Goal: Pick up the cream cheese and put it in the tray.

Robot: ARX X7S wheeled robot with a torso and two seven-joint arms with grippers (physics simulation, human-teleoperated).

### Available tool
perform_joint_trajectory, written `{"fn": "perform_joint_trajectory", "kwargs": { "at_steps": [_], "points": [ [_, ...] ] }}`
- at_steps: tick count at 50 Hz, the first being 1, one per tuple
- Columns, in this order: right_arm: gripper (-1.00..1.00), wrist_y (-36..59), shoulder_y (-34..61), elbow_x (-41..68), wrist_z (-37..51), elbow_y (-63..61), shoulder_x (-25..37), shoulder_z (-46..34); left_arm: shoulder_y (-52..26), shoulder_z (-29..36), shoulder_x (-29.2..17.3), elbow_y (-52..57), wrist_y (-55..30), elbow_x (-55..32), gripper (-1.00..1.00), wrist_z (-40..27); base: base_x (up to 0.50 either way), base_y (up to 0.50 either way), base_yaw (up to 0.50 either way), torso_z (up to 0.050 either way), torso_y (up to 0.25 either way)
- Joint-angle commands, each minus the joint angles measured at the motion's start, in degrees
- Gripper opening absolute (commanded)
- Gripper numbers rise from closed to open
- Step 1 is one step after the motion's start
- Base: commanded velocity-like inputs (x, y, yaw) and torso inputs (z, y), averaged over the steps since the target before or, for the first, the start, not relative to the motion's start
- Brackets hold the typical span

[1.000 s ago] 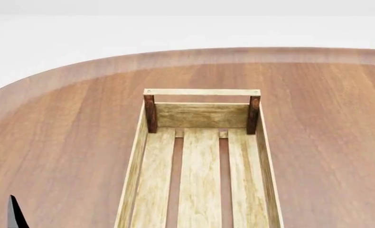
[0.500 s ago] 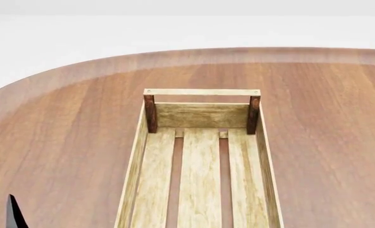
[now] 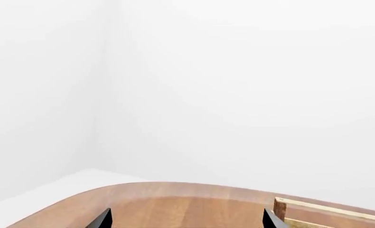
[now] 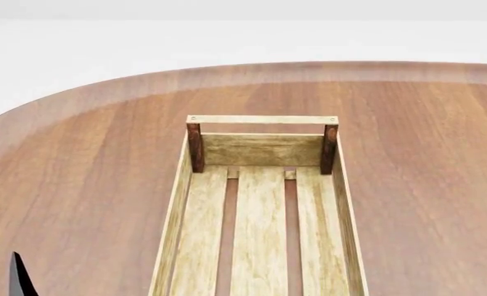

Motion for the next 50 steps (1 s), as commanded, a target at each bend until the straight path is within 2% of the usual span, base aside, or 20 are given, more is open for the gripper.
{"fn": "perform_joint_trajectory", "kwargs": {
  "at_steps": [1, 19, 50],
  "points": [
    [1.0, 3.3, -0.8, 2.1, 0.8, -1.5, 1.4, 1.0, -0.1, 0.2, -0.1, -0.1, 0.1, -0.3, 1.0, -0.1, 0.0, 0.0, 0.0, 0.0, 0.0],
    [1.0, 6.5, -0.8, 1.6, 2.3, 0.2, 3.4, 1.2, -0.5, 0.5, -0.2, -0.1, -0.6, -0.2, 1.0, -0.6, 0.0, 0.0, 0.0, 0.0, 0.0],
    [1.0, 8.3, -5.3, 11.4, -4.1, -0.2, 7.7, 8.0, -0.4, 1.1, -0.5, 0.2, -0.5, 0.3, 1.0, -1.3, 0.0, 0.0, 0.0, 0.0, 0.0]
  ]
}}
